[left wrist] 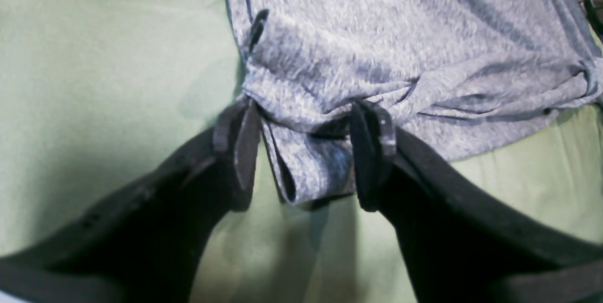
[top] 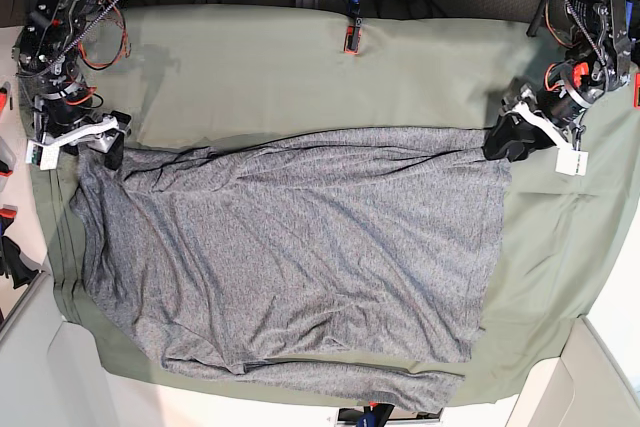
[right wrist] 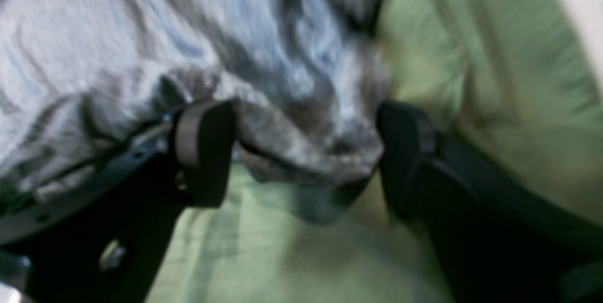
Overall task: Fold the T-shirt properly
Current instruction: 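Hold the shoulder corners with both grippers and adjust the grip, then drag the shoulder edge with both grippers toward the hem, folding the shirt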
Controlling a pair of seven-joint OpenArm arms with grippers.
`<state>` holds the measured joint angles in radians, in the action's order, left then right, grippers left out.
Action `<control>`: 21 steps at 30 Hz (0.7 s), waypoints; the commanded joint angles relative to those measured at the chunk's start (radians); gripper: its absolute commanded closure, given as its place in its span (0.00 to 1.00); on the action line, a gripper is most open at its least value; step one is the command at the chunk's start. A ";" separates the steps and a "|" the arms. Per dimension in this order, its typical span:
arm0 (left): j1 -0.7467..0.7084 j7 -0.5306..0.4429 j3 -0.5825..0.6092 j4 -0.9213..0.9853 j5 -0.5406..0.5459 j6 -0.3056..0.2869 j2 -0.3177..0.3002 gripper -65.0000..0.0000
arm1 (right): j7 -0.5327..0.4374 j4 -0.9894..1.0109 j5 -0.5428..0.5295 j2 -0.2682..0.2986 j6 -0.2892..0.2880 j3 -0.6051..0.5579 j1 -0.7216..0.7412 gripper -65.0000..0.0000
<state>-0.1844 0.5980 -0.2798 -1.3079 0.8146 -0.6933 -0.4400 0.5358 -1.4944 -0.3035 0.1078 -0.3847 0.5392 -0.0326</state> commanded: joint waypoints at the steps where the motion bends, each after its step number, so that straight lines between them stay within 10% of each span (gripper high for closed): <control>1: -0.001 0.034 -0.003 -0.002 -0.051 0.024 -0.014 0.46 | -0.022 -0.009 -0.010 0.014 -0.005 0.003 0.022 0.31; 5: -0.001 0.029 -0.002 -0.002 -0.053 0.024 -0.014 0.53 | -0.023 -0.016 -0.011 0.014 -0.016 0.003 0.027 0.42; 10: -0.002 0.027 -0.003 -0.002 -0.048 -0.005 -0.017 0.97 | -0.016 -0.044 -0.010 0.014 -0.016 0.003 0.026 1.00; 21: 0.000 0.060 -0.128 -0.114 0.059 -0.005 -0.071 0.99 | 0.040 -0.172 -0.018 0.014 -0.011 0.023 0.021 1.00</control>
<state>-0.1963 0.6800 -0.3996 -1.4063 0.8581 -0.6888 -0.4881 0.6071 -1.6508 -0.3161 0.1081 -0.3996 0.5568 -0.0303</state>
